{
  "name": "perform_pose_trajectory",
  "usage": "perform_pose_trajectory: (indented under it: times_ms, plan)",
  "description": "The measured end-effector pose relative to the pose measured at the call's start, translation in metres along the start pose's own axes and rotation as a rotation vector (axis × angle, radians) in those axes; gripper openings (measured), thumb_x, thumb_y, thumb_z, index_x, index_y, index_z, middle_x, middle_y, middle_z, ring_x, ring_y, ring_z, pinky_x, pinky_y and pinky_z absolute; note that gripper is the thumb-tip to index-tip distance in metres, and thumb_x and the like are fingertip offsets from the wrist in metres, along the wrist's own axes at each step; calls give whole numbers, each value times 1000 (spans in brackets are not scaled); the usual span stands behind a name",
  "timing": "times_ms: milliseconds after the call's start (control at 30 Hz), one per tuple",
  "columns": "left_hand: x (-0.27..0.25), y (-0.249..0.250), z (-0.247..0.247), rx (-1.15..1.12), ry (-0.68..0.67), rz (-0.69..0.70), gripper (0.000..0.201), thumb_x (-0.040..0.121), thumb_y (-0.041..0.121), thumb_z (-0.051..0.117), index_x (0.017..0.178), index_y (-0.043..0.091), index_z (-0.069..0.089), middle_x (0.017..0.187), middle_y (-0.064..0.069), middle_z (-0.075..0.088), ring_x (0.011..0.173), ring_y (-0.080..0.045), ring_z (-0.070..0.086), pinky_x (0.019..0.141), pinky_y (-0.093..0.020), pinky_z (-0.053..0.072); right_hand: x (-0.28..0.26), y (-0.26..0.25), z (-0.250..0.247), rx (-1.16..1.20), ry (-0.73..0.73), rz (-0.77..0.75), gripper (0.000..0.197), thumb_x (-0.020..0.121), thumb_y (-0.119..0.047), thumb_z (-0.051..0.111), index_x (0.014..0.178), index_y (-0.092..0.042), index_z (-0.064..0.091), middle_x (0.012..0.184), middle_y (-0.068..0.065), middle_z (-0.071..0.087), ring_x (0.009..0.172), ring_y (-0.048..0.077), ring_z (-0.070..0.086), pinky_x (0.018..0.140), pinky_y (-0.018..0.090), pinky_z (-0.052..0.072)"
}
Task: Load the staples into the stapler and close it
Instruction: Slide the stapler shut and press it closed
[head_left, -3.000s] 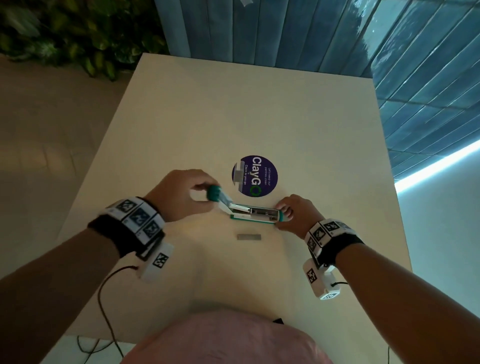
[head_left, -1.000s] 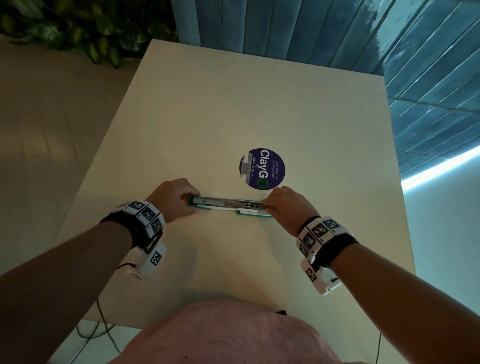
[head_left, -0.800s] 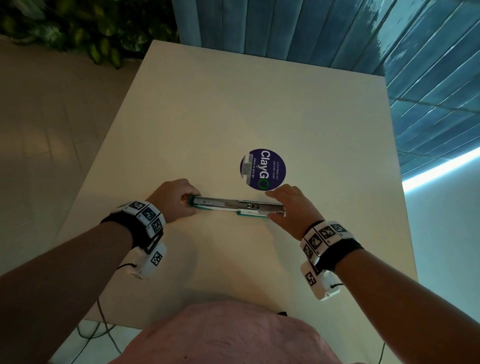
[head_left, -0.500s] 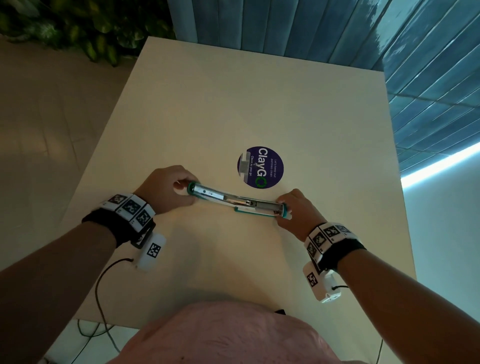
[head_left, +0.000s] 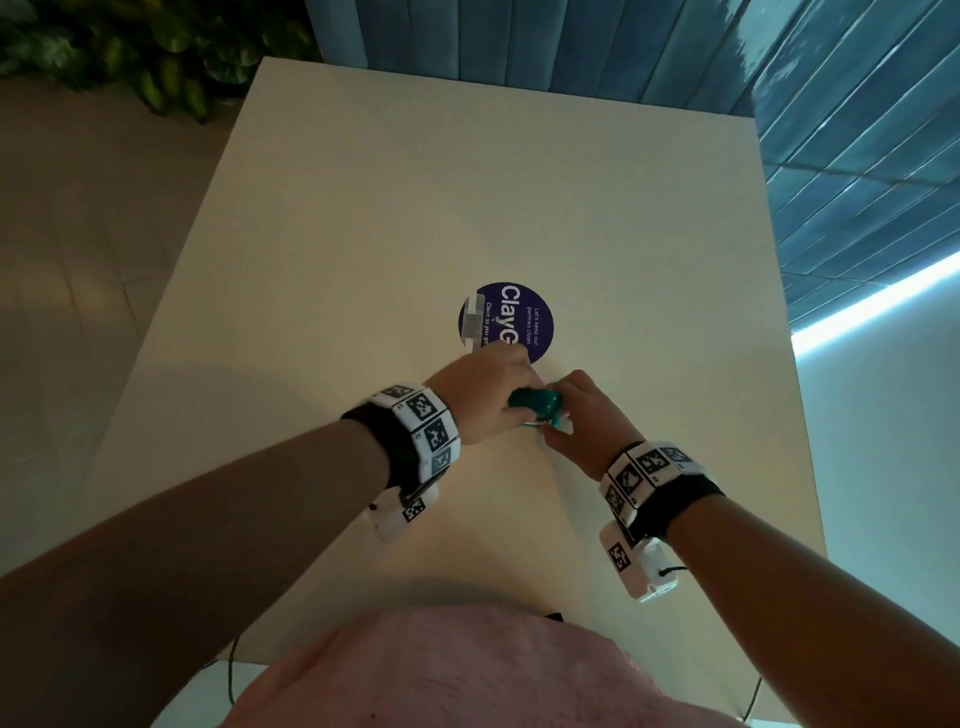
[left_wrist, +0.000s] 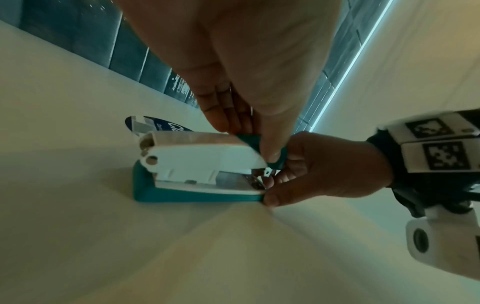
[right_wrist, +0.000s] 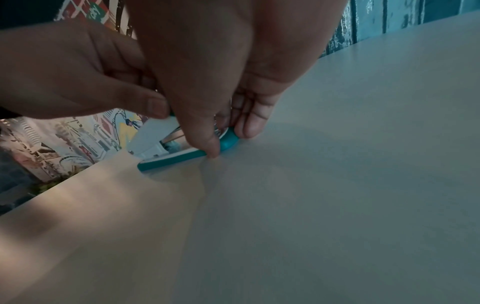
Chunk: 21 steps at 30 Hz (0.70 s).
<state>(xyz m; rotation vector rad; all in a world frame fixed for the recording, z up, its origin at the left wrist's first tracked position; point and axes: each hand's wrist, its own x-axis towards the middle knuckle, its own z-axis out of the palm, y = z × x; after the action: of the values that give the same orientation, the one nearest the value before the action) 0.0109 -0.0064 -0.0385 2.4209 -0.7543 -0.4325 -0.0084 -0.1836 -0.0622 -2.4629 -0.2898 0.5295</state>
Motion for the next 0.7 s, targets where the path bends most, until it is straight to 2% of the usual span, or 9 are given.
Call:
perform_pose_trajectory:
  times_ms: [167, 400, 500, 566, 633, 699]
  plan:
    - [3, -4, 7, -9, 20, -21, 34, 78, 25, 68, 108, 11, 63, 100, -9, 57, 92, -21, 52, 76, -27, 38, 1, 2, 0, 16, 8, -6, 31, 78, -11, 66, 107, -9, 57, 107, 10, 51, 88, 22, 57, 84, 33, 50]
    - [6, 0, 6, 20, -18, -16, 36, 79, 26, 67, 110, 10, 62, 100, -11, 57, 94, -24, 52, 78, -36, 45, 1, 3, 0, 8, 5, -19, 27, 77, -12, 66, 104, -10, 59, 104, 10, 52, 86, 24, 58, 82, 36, 52]
    - [0, -6, 1, 1, 4, -18, 43, 75, 30, 71, 111, 13, 59, 104, -6, 56, 94, -17, 49, 81, -31, 43, 0, 5, 0, 19, 13, -26, 29, 77, -12, 66, 105, -11, 59, 104, 10, 53, 86, 22, 57, 82, 35, 51]
    - [-9, -15, -3, -3, 23, -60, 52, 71, 34, 74, 114, 14, 55, 112, -4, 55, 100, -15, 48, 86, -29, 43, 0, 5, 0, 6, 4, -24, 32, 76, -13, 66, 107, -12, 59, 105, 8, 53, 87, 21, 56, 83, 33, 50]
    - [-17, -26, -5, -1, 24, -115, 57, 69, 37, 75, 117, 15, 52, 119, -4, 53, 107, -18, 47, 90, -33, 44, 1, 5, 0, -5, -3, -11, 34, 76, -14, 67, 109, -13, 58, 107, 7, 52, 88, 21, 56, 83, 32, 50]
    - [-24, -34, -2, -4, -5, -159, 53, 73, 35, 73, 117, 13, 53, 118, -7, 54, 108, -22, 48, 92, -38, 44, 1, 6, 0, -8, -13, -8, 36, 75, -14, 68, 109, -13, 57, 107, 7, 52, 88, 20, 55, 82, 29, 49]
